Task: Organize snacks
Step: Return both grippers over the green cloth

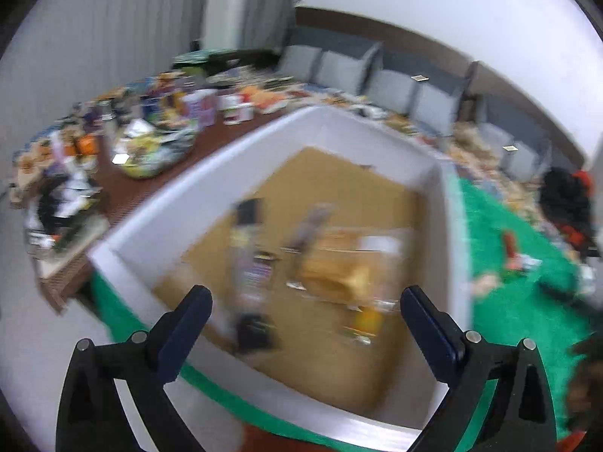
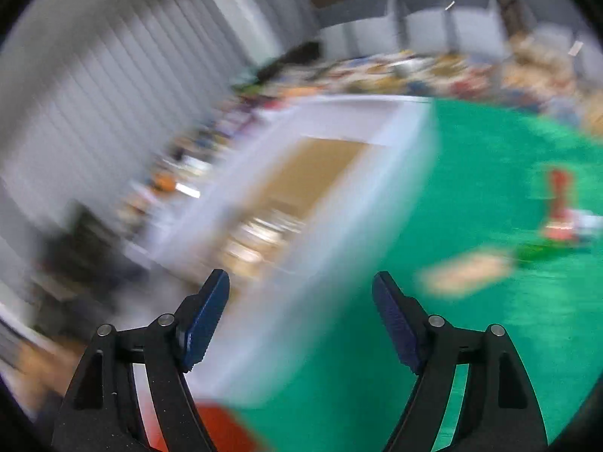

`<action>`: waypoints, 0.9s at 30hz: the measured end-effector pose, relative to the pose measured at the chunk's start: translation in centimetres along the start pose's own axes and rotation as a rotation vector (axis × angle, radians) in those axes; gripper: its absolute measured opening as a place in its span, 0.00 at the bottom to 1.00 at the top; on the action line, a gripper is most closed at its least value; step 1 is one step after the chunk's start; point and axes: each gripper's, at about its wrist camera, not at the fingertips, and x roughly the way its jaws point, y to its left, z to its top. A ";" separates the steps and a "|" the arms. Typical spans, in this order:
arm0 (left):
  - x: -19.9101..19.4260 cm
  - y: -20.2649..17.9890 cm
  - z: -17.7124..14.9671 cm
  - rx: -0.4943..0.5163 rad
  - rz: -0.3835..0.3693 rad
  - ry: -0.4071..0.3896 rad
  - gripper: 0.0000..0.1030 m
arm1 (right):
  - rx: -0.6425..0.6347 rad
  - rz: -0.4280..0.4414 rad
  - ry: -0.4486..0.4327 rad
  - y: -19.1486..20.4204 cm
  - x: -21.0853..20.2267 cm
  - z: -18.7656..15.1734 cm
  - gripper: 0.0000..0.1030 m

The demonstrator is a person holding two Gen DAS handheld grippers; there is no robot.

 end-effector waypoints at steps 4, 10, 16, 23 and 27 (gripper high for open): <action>-0.5 -7.6 -2.6 0.092 -0.211 0.035 0.97 | -0.045 -0.261 0.050 -10.0 -3.0 -9.1 0.79; 5.0 -21.2 -9.1 0.325 -0.339 0.196 0.97 | 0.112 -0.541 0.073 -21.7 -9.8 -17.1 0.79; 11.7 -29.2 -14.5 0.399 -0.269 0.303 0.97 | 0.319 -0.634 0.007 -27.4 -12.7 -19.2 0.79; 14.2 -33.2 -15.7 0.505 -0.149 0.212 0.97 | 0.343 -0.650 -0.019 -28.0 -12.5 -19.0 0.80; 14.1 -32.1 -15.2 0.498 -0.152 0.212 1.00 | 0.344 -0.662 -0.017 -28.1 -12.9 -19.6 0.82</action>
